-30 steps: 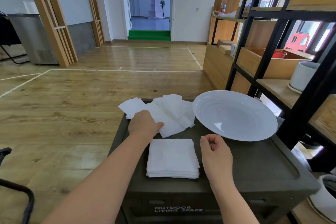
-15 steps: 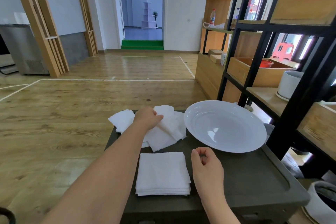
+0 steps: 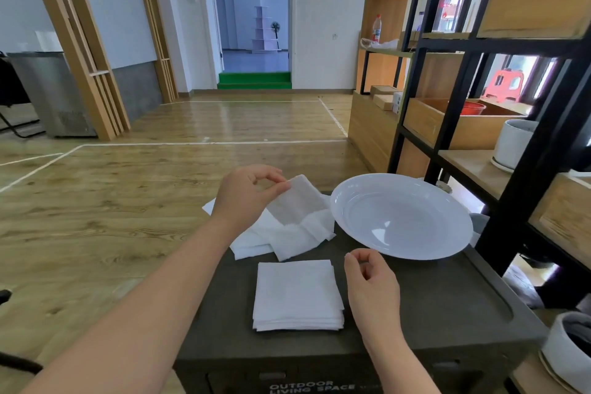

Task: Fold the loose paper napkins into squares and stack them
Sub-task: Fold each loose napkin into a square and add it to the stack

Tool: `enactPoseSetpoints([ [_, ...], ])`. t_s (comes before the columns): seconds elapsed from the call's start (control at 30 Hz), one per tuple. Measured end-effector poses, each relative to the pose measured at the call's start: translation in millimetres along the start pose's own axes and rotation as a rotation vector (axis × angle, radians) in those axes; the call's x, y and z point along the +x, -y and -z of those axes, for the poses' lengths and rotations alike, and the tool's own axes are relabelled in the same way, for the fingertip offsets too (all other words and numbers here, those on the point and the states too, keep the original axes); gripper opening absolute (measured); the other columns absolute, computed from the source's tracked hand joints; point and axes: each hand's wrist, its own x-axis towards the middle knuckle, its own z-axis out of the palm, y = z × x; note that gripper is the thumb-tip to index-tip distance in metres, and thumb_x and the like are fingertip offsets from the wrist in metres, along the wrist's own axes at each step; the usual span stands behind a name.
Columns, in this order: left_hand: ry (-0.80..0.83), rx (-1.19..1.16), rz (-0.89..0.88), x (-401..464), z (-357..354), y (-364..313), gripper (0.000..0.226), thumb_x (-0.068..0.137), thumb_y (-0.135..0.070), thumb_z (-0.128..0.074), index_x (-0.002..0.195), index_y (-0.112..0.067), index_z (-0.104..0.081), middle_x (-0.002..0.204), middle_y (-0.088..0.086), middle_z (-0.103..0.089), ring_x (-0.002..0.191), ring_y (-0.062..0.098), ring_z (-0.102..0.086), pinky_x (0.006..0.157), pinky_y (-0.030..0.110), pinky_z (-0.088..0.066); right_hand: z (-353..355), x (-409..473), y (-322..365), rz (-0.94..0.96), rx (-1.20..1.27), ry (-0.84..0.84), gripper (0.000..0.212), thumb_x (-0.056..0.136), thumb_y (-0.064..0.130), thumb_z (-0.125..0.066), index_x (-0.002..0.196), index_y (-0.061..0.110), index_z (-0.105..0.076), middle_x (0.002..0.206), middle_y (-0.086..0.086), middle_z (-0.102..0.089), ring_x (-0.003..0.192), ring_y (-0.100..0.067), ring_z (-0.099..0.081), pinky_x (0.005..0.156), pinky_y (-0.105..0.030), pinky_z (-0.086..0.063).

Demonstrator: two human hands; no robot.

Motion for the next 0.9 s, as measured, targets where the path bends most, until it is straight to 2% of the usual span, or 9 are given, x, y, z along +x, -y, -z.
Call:
enactPoseSetpoints([
  [0.1, 0.066, -0.127, -0.011, -6.3, 5.9, -11.3, 0.013, 0.088, -0.025, -0.065, 0.077, -0.030, -0.063, 0.068, -0.014, -0.062, 0.068, 0.008, -0.056, 0.070, 0.032, -0.047, 0.0, -5.3, 9.1, 0.113, 0.055, 0.018, 0.011, 0.090, 0.025, -0.058, 0.084, 0.035, -0.059, 0.076, 0.014, -0.062, 0.071, 0.003, -0.057, 0.058, -0.010, -0.044],
  [0.17, 0.067, -0.170, -0.022, -10.3, 8.5, -18.0, 0.015, 0.092, -0.025, -0.060, 0.079, -0.031, -0.059, 0.060, -0.013, -0.053, 0.058, 0.007, -0.046, 0.061, 0.025, -0.041, 0.8, -6.6, 18.3, 0.165, 0.069, 0.092, 0.016, 0.090, 0.026, -0.059, 0.100, 0.039, -0.057, 0.089, 0.018, -0.062, 0.084, 0.008, -0.055, 0.066, -0.005, -0.044],
  [0.27, 0.041, -0.175, -0.057, -17.7, 10.0, -28.6, 0.016, 0.092, -0.027, -0.059, 0.078, -0.035, -0.058, 0.055, -0.014, -0.048, 0.050, 0.003, -0.039, 0.048, 0.011, -0.033, 3.7, -5.4, 41.2, 0.108, 0.220, 0.242, 0.047, 0.083, 0.047, -0.062, 0.127, 0.042, -0.044, 0.113, 0.021, -0.056, 0.100, 0.002, -0.056, 0.080, -0.016, -0.049],
  [0.37, 0.121, -0.063, -0.130, -25.6, 12.4, -34.8, 0.014, 0.088, -0.027, -0.064, 0.077, -0.035, -0.060, 0.053, -0.016, -0.048, 0.048, 0.001, -0.039, 0.047, 0.010, -0.032, 9.0, -0.3, 62.1, 0.044, 0.396, 0.385, 0.069, 0.060, 0.066, -0.063, 0.124, 0.043, -0.049, 0.108, 0.017, -0.063, 0.101, -0.010, -0.063, 0.081, -0.025, -0.054],
  [0.5, 0.368, 0.059, -0.111, -35.3, 16.3, -32.7, 0.008, 0.079, -0.038, -0.072, 0.080, -0.038, -0.064, 0.054, -0.014, -0.053, 0.047, -0.001, -0.043, 0.043, 0.012, -0.035, 7.0, 4.7, 73.0, 0.060, 0.233, 0.389, 0.011, 0.083, 0.038, -0.068, 0.093, 0.033, -0.070, 0.088, 0.018, -0.071, 0.090, -0.005, -0.066, 0.075, -0.023, -0.053],
  [0.57, 0.476, 0.158, -0.016, -37.7, 19.5, -26.7, 0.017, 0.073, -0.048, -0.074, 0.074, -0.036, -0.062, 0.054, -0.013, -0.049, 0.047, -0.001, -0.042, 0.044, 0.010, -0.033, 3.4, 6.6, 69.3, 0.041, 0.194, 0.300, 0.007, 0.088, 0.030, -0.065, 0.082, 0.031, -0.069, 0.078, 0.018, -0.071, 0.080, -0.003, -0.065, 0.066, -0.016, -0.049],
  [0.67, 0.681, 0.290, 0.189, -45.2, 26.3, -13.6, 0.046, 0.076, -0.049, -0.070, 0.051, -0.024, -0.041, 0.051, -0.015, -0.036, 0.044, 0.002, -0.037, 0.049, 0.018, -0.030, 0.8, 10.0, 56.9, -0.013, 0.185, 0.206, 0.005, 0.089, 0.028, -0.064, 0.086, 0.028, -0.067, 0.083, 0.015, -0.068, 0.080, -0.002, -0.062, 0.061, -0.013, -0.044],
  [0.77, 0.594, 0.150, 0.360, -57.9, 23.4, 3.3, 0.038, 0.085, -0.043, -0.064, 0.069, -0.009, -0.058, 0.065, -0.006, -0.058, 0.054, -0.003, -0.059, 0.069, 0.028, -0.047, -0.7, 11.9, 39.2, 0.013, 0.018, 0.170, 0.009, 0.090, 0.031, -0.062, 0.085, 0.024, -0.067, 0.083, 0.013, -0.066, 0.080, -0.003, -0.060, 0.062, -0.016, -0.042],
  [0.9, 0.335, 0.062, 0.514, -80.2, 6.3, 11.5, 0.035, 0.091, -0.038, -0.058, 0.066, -0.014, -0.059, 0.058, -0.007, -0.061, 0.049, 0.001, -0.054, 0.057, 0.020, -0.039, -4.1, 9.7, 22.8, 0.058, -0.198, 0.175, 0.017, 0.091, 0.038, -0.057, 0.077, 0.028, -0.059, 0.080, 0.012, -0.061, 0.076, -0.003, -0.056, 0.062, -0.017, -0.039],
])
